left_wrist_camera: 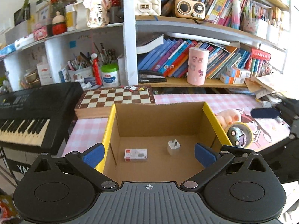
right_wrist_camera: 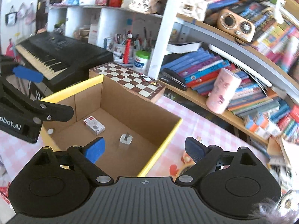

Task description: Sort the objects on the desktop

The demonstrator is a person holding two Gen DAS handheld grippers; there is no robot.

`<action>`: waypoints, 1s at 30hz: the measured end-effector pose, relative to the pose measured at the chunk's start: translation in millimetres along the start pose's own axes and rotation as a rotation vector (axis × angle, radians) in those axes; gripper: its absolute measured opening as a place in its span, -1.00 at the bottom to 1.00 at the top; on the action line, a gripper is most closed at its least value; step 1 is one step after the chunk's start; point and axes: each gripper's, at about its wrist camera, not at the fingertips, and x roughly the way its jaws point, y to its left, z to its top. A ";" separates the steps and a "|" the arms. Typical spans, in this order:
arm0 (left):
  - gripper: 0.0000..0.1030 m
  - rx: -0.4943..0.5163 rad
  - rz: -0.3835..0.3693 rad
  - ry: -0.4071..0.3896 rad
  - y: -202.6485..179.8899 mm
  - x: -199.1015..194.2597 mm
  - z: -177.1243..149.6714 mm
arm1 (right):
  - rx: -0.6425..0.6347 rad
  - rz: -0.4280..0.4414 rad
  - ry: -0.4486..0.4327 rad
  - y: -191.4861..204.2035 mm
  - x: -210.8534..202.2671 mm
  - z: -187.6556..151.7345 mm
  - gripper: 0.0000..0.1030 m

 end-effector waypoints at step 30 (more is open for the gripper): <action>1.00 -0.041 0.073 0.036 -15.6 -85.4 -92.2 | 0.284 -0.157 0.001 72.1 -96.3 -95.3 0.85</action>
